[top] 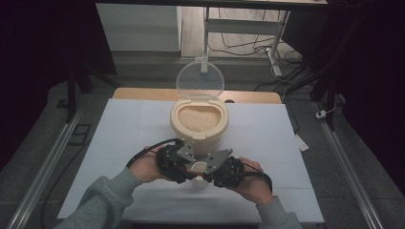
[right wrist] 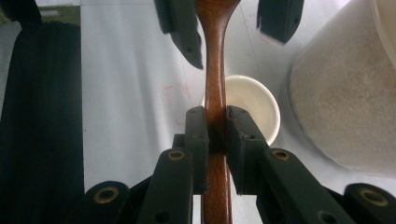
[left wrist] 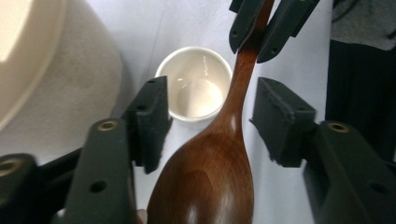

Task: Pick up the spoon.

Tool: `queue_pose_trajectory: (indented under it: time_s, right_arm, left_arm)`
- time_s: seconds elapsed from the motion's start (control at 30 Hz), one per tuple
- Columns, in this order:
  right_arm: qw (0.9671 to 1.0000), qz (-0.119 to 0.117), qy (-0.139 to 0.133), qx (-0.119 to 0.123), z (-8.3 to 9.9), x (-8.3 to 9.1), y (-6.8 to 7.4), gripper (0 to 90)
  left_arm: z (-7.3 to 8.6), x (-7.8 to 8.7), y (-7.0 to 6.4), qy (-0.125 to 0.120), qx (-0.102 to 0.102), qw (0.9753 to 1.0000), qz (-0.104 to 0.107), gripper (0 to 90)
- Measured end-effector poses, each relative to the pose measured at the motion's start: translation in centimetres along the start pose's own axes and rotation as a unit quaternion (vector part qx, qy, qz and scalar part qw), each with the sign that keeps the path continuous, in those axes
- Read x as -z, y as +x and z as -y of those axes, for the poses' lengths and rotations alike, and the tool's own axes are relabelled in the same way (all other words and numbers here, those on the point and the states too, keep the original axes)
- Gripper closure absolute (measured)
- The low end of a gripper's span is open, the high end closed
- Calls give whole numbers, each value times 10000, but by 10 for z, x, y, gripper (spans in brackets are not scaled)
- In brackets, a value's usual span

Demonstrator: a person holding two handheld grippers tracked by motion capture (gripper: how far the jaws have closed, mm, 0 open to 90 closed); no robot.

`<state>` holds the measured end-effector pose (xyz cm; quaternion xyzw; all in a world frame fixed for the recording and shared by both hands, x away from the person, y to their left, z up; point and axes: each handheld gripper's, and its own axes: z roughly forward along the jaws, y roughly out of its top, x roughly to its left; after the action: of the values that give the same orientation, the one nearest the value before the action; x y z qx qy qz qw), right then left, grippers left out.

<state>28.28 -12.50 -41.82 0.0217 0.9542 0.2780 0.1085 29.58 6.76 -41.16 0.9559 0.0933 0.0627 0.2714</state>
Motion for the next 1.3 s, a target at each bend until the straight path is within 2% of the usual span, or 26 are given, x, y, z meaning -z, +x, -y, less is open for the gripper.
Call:
queue_pose_trajectory:
  time_s: [0.07, 0.2, 0.27, 0.37, 0.43, 0.57, 0.73, 0.77, 0.83, 0.87, 0.9, 0.93, 0.97, 1.0, 1.03, 1.07, 1.1, 1.2, 1.3]
  right_arm:
    - [10000, 9, -22, 40, -1, -1, 1, 791]
    - [9998, 41, 101, 135, -2, 0, 2, 790]
    - [9998, 33, 14, 186, -2, 0, 3, 790]
    - [9997, 32, 14, 239, -3, 0, 4, 790]
    - [9992, 49, 83, 392, -4, 0, 6, 789]
    - [9989, 23, 78, 464, -4, -2, 8, 789]
    - [9987, 1, 38, 503, -3, -2, 8, 784]
    - [9986, 92, -40, 512, -2, 0, 7, 772]
    - [9989, 123, -92, 441, -2, 2, 6, 764]
    - [9991, 180, -212, 336, -1, 4, 5, 744]
    - [9980, 292, -558, 16, 2, 11, 2, 651]
    - [9962, 433, -737, -163, 4, 15, 0, 623]
    - [9962, 433, -737, -163, 4, 15, 0, 623]
    - [9912, 599, -1068, -505, 10, 25, -3, 593]
    - [9912, 599, -1068, -505, 10, 25, -3, 593]
    - [9880, 689, -1221, -655, 14, 30, -4, 567]
    - [9839, 735, -1404, -827, 18, 34, -5, 545]
    - [9723, 894, -1726, -1298, 31, 44, -7, 484]
    - [9585, 1031, -2006, -1745, 43, 49, -8, 449]
  left_arm:
    - [0, -2, 1, 1, -23, 10000, 58, 536]
    - [-1, -5, -1, 93, -171, 9996, 193, 589]
    - [-1, -7, -2, 137, -251, 9992, 270, 663]
    - [-1, -9, -2, 227, -363, 9984, 360, 702]
    - [-1, -11, -2, 252, -426, 9978, 434, 741]
    - [-1, -12, -5, 342, -524, 9968, 497, 766]
    - [0, -13, -6, 263, -510, 9973, 469, 779]
    - [1, -13, -6, 209, -468, 9977, 443, 783]
    - [3, -12, -7, 105, -407, 9985, 357, 784]
    - [5, -12, -7, 3, -329, 9990, 306, 786]
    - [8, -11, -7, -101, -266, 9993, 256, 788]
    - [14, -8, -6, -315, -150, 9992, 179, 788]
    - [14, -8, -6, -315, -150, 9992, 179, 789]
    - [16, -6, -6, -398, -86, 9990, 161, 789]
    - [19, -6, -6, -466, -44, 9988, 134, 789]
    - [22, -5, -6, -536, -1, 9985, 115, 789]
    - [24, -4, -6, -608, 36, 9981, 90, 789]
    - [30, -1, -6, -792, 139, 9968, -3, 790]
    - [33, 2, -7, -1036, 248, 9942, -110, 790]
